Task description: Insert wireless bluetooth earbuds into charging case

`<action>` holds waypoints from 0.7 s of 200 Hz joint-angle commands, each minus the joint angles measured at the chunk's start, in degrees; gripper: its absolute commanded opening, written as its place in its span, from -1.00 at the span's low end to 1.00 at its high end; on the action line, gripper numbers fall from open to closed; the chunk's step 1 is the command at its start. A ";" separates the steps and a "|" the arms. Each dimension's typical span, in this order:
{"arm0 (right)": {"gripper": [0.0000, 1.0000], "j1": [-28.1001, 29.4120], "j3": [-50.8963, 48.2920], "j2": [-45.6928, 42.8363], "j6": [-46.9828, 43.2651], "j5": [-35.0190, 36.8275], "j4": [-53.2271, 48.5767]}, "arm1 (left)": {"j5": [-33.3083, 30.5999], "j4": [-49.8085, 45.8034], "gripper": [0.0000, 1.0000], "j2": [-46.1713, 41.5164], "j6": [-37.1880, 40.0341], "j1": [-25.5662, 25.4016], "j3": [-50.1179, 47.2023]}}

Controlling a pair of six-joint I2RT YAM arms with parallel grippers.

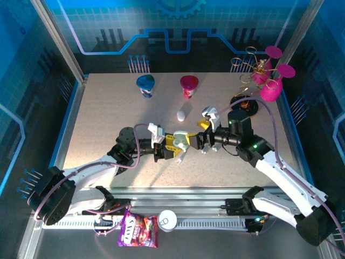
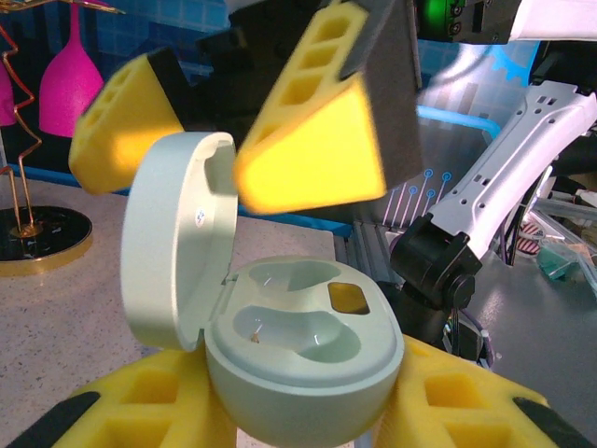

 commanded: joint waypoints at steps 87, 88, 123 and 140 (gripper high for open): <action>0.90 -14.45 -9.42 -13.34 12.19 7.29 -3.81 | -6.29 5.99 -0.48 -0.87 4.01 -0.16 -1.81; 0.90 -14.51 -9.46 -13.26 12.30 7.60 -4.21 | -6.34 5.96 -0.48 -0.88 3.97 -0.19 -1.80; 0.76 -17.19 -11.00 -6.49 13.51 11.60 -12.92 | -6.28 5.52 -0.48 -1.26 4.02 -0.14 -1.84; 0.72 -17.24 -11.69 -2.19 13.62 11.76 -13.70 | -6.05 5.25 -0.47 -1.19 4.20 -0.14 -1.71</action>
